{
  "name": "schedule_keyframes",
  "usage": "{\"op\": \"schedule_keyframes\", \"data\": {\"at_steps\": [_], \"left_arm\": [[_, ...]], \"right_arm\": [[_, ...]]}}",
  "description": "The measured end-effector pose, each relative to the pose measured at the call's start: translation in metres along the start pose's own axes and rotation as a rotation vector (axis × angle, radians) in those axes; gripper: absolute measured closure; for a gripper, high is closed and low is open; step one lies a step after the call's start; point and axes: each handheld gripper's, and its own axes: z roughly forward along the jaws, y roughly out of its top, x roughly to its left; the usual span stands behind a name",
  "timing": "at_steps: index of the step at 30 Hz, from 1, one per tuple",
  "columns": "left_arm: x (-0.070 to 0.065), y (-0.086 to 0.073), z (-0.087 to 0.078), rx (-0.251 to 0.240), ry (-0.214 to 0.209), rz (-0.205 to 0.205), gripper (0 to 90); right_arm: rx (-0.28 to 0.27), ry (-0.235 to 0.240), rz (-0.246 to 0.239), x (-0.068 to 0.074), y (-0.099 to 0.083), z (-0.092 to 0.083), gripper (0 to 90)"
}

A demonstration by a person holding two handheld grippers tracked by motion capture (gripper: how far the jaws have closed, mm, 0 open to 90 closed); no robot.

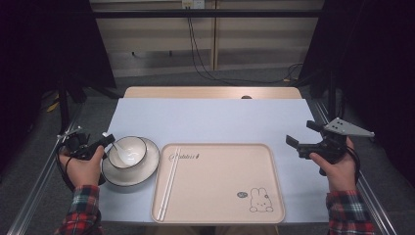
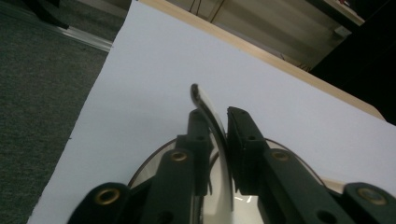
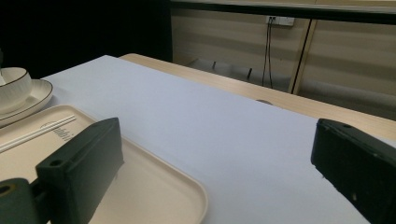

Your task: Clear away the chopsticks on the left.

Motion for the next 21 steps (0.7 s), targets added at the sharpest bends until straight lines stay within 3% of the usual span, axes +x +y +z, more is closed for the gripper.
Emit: {"op": "schedule_keyframes", "data": {"at_steps": [3, 6, 10, 16, 19, 21], "left_arm": [[-0.007, 0.001, 0.0, -0.009, 0.001, 0.032, 86.1], [-0.01, 0.001, -0.001, -0.011, -0.016, 0.017, 86.2], [-0.012, 0.002, -0.004, -0.014, -0.023, 0.029, 86.2], [-0.016, 0.008, -0.012, -0.041, -0.045, 0.04, 86.3], [-0.019, 0.01, -0.014, -0.058, -0.068, 0.027, 86.3], [-0.021, 0.012, -0.017, -0.055, -0.074, 0.05, 86.3]], "right_arm": [[-0.002, 0.002, -0.002, 0.0, 0.0, 0.0, 1.7], [-0.005, 0.005, -0.009, -0.001, 0.0, 0.0, 1.7], [-0.003, 0.005, -0.005, -0.001, 0.0, 0.0, 1.7], [-0.004, 0.006, -0.007, 0.0, 0.0, 0.001, 1.7], [0.001, 0.008, -0.013, 0.001, 0.0, 0.002, 1.5], [0.004, 0.012, -0.014, 0.002, 0.0, 0.002, 1.4]]}}
